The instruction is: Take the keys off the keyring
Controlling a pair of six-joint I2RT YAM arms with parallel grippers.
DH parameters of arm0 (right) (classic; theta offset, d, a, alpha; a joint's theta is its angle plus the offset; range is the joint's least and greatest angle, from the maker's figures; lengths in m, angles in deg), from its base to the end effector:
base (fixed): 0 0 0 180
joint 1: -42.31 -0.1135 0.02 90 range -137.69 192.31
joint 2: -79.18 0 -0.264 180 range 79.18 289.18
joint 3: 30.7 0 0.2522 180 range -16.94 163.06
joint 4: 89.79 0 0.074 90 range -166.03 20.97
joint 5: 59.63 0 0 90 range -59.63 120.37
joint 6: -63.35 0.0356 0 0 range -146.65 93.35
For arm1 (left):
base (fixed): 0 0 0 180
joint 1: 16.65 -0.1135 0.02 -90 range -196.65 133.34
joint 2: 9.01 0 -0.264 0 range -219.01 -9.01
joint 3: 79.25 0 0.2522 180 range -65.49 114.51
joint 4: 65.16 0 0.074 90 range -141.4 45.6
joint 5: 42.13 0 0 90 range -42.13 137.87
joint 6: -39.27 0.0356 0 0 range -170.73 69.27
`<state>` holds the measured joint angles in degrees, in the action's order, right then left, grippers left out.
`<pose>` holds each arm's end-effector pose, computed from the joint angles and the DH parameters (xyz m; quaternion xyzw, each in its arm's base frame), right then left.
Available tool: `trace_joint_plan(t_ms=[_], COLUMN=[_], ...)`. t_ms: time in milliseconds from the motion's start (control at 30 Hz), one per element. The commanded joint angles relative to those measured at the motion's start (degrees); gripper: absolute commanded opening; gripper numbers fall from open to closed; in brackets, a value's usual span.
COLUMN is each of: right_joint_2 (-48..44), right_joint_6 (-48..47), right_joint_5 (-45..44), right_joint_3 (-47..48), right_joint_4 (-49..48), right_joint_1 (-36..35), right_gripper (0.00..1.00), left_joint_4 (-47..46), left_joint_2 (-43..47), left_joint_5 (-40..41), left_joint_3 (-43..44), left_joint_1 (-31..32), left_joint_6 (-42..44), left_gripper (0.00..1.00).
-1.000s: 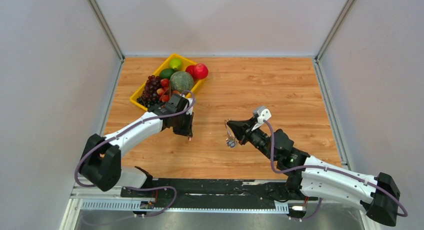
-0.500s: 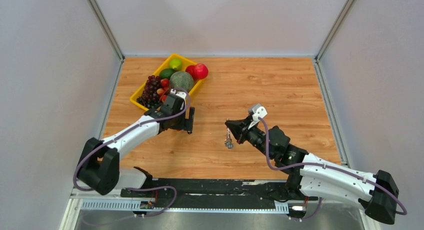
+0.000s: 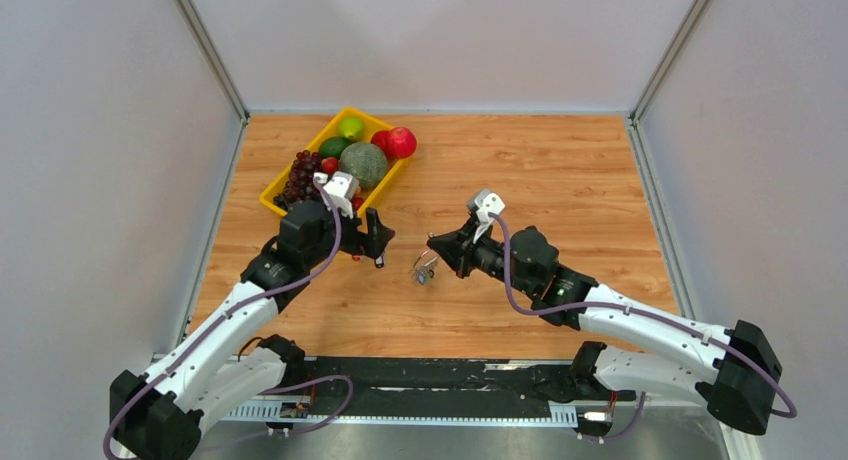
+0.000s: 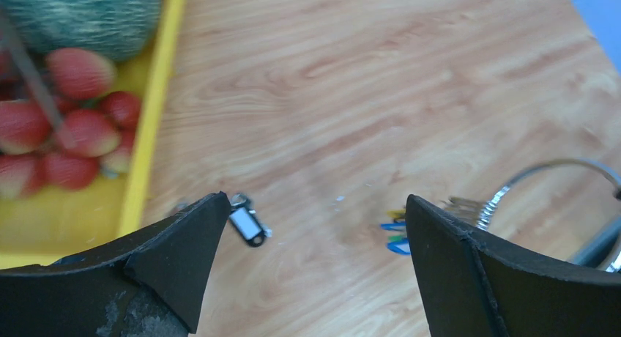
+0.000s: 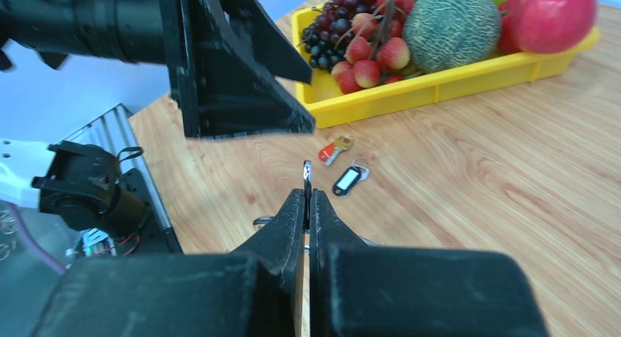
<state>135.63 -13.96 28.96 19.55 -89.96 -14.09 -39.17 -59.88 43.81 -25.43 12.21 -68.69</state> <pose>0.1301 0.1943 0.2948 -0.2690 0.6929 0.3718 0.5561 0.1792 -0.1017 0.2884 0.0986 0.8279 -0.2461 0.4942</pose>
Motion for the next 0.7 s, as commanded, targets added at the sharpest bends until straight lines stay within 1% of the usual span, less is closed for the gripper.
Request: trace_joint_plan(t_ms=[0, 33, 67, 100, 200, 233, 367, 500, 667], right_joint_2=[1.53, 1.76, 1.98, 2.26, 2.98, 3.19, 3.91, 4.11, 4.33], right_joint_6=[2.31, 2.43, 2.69, 2.96, 3.50, 3.69, 4.29, 5.04, 4.82], right_joint_5=[8.21, 8.98, 9.22, 9.23, 8.99, 8.86, 7.86, 5.98, 3.49], right_joint_3=[4.84, 5.28, 5.60, 6.03, 7.16, 7.43, 8.36, 8.33, 8.28], right_joint_4=[-2.33, -2.28, -2.24, -2.12, -1.62, -1.52, -1.12, -0.43, 0.37], right_joint_1=[0.74, 0.85, 0.90, 0.93, 0.89, 0.89, 0.88, 0.92, 0.94], right_gripper=[0.00, 0.00, 0.00, 0.00, 0.00, 0.00, 0.00, 0.00, 0.00], left_joint_4=[-14.82, -17.89, -18.97, -20.68, -23.19, -23.82, -24.27, -23.91, -22.82], left_joint_2=[0.93, 0.55, 0.35, -0.23, -1.55, -1.96, -1.02, 2.12, 4.67], left_joint_5=[-19.06, -20.95, -23.69, -24.71, -29.91, -30.42, -30.41, -28.64, -28.48], left_joint_3=[-6.66, -7.40, -8.36, -8.60, -8.70, -8.73, -9.35, -9.79, -9.62], left_joint_1=[-0.05, -0.04, -0.08, -0.06, 0.06, 0.10, 0.41, 0.45, 0.44], left_joint_6=[3.46, 3.76, 3.77, 3.66, 3.47, 3.42, 3.34, 3.07, 2.89], left_gripper=[1.00, 1.00, 1.00, 1.00, 0.94, 0.93, 0.92, 0.93, 0.92])
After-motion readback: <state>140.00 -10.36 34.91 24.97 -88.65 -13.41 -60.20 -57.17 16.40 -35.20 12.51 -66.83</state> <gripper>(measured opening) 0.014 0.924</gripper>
